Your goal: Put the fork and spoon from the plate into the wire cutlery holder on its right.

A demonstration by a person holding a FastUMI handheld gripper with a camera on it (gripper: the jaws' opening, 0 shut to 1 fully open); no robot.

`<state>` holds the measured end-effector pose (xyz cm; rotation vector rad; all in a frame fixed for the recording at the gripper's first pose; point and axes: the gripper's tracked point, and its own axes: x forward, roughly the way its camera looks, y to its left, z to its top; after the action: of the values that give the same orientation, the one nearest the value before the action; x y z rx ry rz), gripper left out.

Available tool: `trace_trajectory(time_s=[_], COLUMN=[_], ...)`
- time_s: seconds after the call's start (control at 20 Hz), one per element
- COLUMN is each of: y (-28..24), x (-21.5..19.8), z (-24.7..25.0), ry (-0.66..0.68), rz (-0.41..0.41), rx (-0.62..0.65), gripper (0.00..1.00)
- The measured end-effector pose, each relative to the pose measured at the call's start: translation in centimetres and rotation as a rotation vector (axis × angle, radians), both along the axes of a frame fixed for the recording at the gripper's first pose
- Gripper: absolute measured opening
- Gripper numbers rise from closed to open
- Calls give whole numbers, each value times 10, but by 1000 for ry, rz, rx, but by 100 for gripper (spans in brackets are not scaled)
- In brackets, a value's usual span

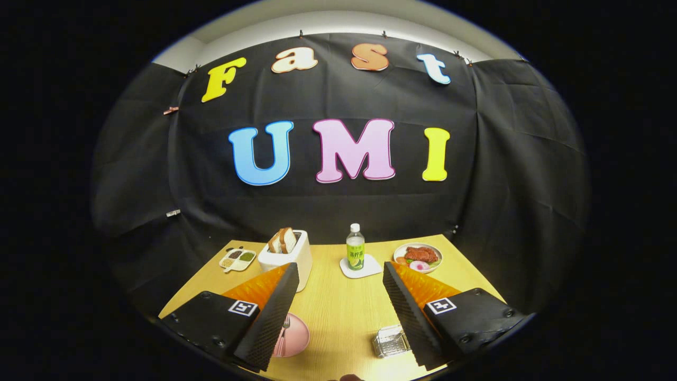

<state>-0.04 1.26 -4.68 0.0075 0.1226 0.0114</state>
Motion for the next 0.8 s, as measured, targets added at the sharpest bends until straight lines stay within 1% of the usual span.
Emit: trace_trajectory(time_s=[0.1, 0.3, 0.55, 0.7, 0.8], y=[10, 29, 59, 79, 91], x=[5, 12, 9, 8, 3], z=[-17, -71, -129, -168, -198], ry=[52, 213, 376, 483, 580], rz=[20, 63, 129, 182, 214], rx=[-8, -70, -83, -107, -137], gripper=[99, 100, 100, 100, 100])
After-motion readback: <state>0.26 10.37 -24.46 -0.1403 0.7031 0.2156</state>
